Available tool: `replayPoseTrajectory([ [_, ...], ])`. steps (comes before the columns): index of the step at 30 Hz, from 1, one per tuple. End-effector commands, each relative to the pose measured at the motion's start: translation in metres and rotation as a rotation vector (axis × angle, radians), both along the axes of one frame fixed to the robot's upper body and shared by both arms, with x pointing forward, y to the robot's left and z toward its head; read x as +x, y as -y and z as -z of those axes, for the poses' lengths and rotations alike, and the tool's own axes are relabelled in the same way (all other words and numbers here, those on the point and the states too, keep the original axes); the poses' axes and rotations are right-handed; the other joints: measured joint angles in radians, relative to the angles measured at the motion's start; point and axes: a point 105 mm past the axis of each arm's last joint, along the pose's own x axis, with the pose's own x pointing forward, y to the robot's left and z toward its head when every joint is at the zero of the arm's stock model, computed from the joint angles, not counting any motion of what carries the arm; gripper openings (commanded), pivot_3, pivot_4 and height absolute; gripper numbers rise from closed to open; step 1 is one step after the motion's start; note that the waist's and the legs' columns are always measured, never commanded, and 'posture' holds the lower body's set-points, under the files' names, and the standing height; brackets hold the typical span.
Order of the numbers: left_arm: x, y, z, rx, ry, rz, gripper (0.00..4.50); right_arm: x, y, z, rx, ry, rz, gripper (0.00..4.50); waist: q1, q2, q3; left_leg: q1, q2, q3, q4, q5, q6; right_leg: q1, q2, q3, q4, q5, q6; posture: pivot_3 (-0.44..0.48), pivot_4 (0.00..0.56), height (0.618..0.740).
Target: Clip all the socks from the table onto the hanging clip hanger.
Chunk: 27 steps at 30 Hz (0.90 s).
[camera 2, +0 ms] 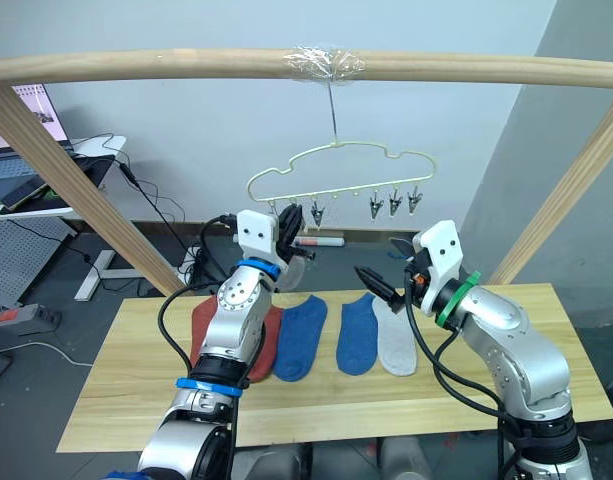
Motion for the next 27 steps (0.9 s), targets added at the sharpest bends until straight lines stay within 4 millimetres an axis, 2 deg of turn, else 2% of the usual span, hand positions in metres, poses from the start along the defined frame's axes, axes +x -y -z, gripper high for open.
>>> replayPoseTrajectory([
  [1, 0.0, 0.001, -0.01, 0.018, 0.025, 0.013, 0.01, 0.011, 0.009, 0.043, -0.161, -0.057, 0.086, 4.5, 0.0, 0.0, 0.0, 0.0, 0.0, 0.0, 0.0, 0.0, 0.0, 0.0, 0.0, 0.0, 0.0, 0.0, 0.0, -0.161, 0.132, 0.74],
  [3, -0.001, 0.001, -0.008, 0.022, -0.003, 0.033, 0.01, 0.023, 0.018, 0.086, -0.317, -0.115, 0.117, 4.5, -0.001, 0.0, 0.0, 0.002, 0.0, 0.0, 0.0, 0.0, 0.0, 0.002, 0.0, 0.0, 0.0, 0.0, 0.0, -0.146, 0.134, 0.74],
  [8, -0.009, -0.002, -0.008, 0.059, -0.022, 0.078, 0.01, 0.047, 0.025, 0.135, -0.459, -0.174, 0.118, 4.5, -0.012, 0.0, 0.0, 0.004, 0.0, 0.0, 0.0, 0.0, 0.0, 0.004, 0.001, 0.0, 0.001, 0.0, 0.0, -0.111, 0.143, 0.74],
  [13, -0.014, -0.011, -0.009, 0.076, -0.04, 0.063, 0.01, 0.054, 0.03, 0.166, -0.528, -0.271, 0.08, 4.5, -0.017, 0.0, 0.0, 0.005, 0.001, -0.001, 0.001, 0.001, 0.0, 0.004, 0.002, 0.0, 0.001, 0.001, 0.0, -0.071, 0.148, 0.74],
  [19, -0.02, -0.01, -0.006, 0.073, -0.057, 0.063, 0.01, 0.046, 0.04, 0.202, -0.553, -0.402, 0.058, 4.5, -0.015, 0.0, 0.0, 0.005, 0.001, 0.0, 0.0, 0.0, 0.0, 0.005, 0.002, 0.001, -0.001, 0.004, -0.004, -0.044, 0.148, 0.74],
  [22, -0.022, -0.009, -0.005, 0.073, -0.063, 0.064, 0.0, 0.042, 0.044, 0.21, -0.55, -0.432, 0.053, 3.9, -0.011, 0.0, 0.0, 0.007, 0.001, -0.001, 0.0, 0.0, 0.0, 0.006, 0.002, 0.001, 0.0, 0.003, -0.003, -0.041, 0.151, 0.74],
  [27, -0.021, -0.011, -0.004, 0.071, -0.069, 0.055, 0.0, 0.038, 0.048, 0.211, -0.551, -0.424, 0.051, 2.09, -0.005, 0.0, 0.0, 0.01, 0.001, -0.001, 0.001, 0.001, 0.0, 0.01, 0.002, 0.001, 0.001, 0.002, 0.0, -0.046, 0.146, 0.74],
])
